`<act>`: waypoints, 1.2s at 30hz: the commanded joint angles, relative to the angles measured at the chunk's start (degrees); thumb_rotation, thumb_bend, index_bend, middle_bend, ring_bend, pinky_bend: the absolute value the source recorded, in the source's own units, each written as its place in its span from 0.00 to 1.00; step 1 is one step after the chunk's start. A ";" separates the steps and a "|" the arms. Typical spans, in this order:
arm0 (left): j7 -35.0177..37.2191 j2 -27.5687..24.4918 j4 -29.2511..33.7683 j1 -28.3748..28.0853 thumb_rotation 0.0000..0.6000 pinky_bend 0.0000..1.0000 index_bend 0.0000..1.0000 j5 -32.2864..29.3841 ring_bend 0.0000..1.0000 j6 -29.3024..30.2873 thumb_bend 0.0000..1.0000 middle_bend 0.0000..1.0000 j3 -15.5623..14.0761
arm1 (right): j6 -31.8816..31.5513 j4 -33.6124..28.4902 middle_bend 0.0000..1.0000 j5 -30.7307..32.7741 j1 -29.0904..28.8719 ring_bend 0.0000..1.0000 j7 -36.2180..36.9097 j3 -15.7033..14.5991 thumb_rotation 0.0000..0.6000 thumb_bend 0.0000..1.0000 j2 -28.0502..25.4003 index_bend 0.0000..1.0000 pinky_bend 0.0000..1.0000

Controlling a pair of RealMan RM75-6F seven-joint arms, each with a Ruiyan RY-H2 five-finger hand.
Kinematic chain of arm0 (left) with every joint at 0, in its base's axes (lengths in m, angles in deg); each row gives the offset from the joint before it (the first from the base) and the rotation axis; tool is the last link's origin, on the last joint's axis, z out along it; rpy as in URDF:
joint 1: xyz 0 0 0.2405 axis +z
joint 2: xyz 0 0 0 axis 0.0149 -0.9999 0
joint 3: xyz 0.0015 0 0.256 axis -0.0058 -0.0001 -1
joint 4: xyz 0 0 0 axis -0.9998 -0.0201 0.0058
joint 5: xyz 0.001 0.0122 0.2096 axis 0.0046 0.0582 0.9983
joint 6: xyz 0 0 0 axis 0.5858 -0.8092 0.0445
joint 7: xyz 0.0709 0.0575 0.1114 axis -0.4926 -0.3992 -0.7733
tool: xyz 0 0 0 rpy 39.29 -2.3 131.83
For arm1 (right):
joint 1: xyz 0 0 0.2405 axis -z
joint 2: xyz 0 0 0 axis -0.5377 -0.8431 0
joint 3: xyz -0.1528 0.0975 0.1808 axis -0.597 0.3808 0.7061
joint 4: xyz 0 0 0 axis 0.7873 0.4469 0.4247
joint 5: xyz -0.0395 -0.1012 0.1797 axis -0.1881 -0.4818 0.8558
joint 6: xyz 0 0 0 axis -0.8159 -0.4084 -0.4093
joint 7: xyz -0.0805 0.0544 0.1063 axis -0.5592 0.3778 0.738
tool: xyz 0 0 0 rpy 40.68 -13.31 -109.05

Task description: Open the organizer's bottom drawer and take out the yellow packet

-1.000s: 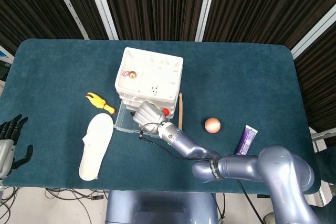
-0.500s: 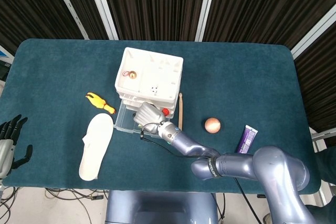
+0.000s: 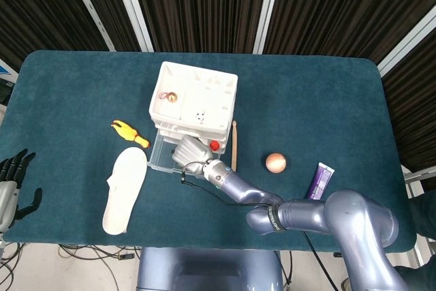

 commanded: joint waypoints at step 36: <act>0.70 -0.33 0.35 -0.09 1.00 0.00 0.03 -0.52 0.00 -0.51 0.47 0.00 0.11 | 1.10 0.63 1.00 2.35 -1.51 1.00 2.07 -0.64 1.00 0.43 0.91 0.49 1.00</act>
